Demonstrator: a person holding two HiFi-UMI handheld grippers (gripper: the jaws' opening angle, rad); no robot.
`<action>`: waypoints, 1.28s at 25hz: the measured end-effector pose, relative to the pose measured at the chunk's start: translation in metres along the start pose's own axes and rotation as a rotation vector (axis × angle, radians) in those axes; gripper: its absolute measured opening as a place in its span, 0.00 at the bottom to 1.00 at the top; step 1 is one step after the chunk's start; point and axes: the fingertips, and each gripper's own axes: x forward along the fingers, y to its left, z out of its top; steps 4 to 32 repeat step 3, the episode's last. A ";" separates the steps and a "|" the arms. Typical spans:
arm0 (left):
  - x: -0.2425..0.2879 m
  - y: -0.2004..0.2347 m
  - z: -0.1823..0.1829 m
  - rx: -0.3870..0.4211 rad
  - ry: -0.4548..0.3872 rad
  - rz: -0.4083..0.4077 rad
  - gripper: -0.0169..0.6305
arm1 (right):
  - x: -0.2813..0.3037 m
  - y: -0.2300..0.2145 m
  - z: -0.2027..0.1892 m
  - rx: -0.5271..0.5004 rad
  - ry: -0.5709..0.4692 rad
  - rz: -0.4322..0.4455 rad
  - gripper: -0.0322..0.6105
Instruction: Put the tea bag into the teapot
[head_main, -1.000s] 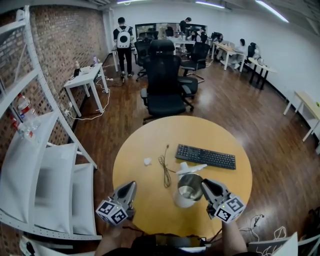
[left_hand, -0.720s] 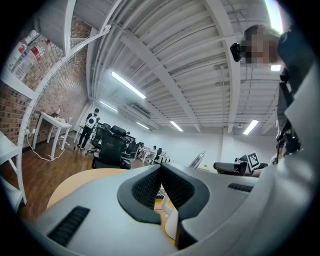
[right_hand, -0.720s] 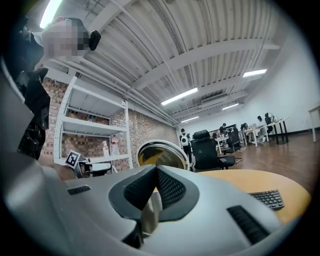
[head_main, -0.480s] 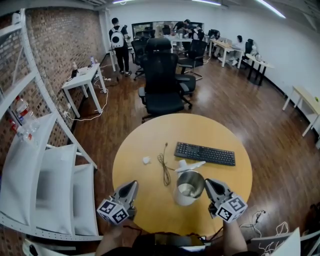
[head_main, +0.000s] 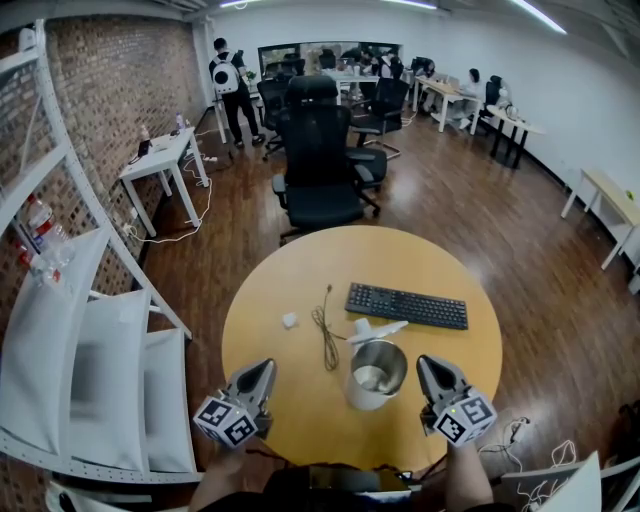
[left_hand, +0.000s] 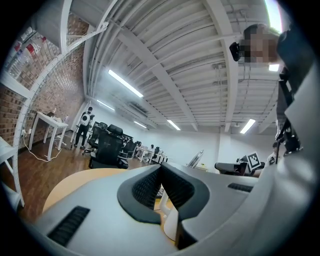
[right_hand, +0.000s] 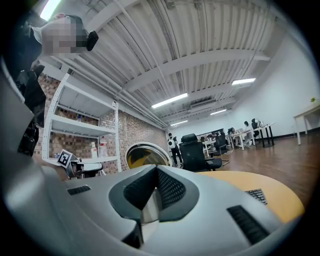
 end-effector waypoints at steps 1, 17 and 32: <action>-0.001 0.001 0.000 0.003 0.003 0.003 0.02 | -0.001 -0.001 0.000 -0.002 -0.001 -0.007 0.06; -0.002 0.004 0.001 0.010 0.009 0.010 0.02 | -0.003 -0.002 0.000 -0.007 -0.001 -0.021 0.06; -0.002 0.004 0.001 0.010 0.009 0.010 0.02 | -0.003 -0.002 0.000 -0.007 -0.001 -0.021 0.06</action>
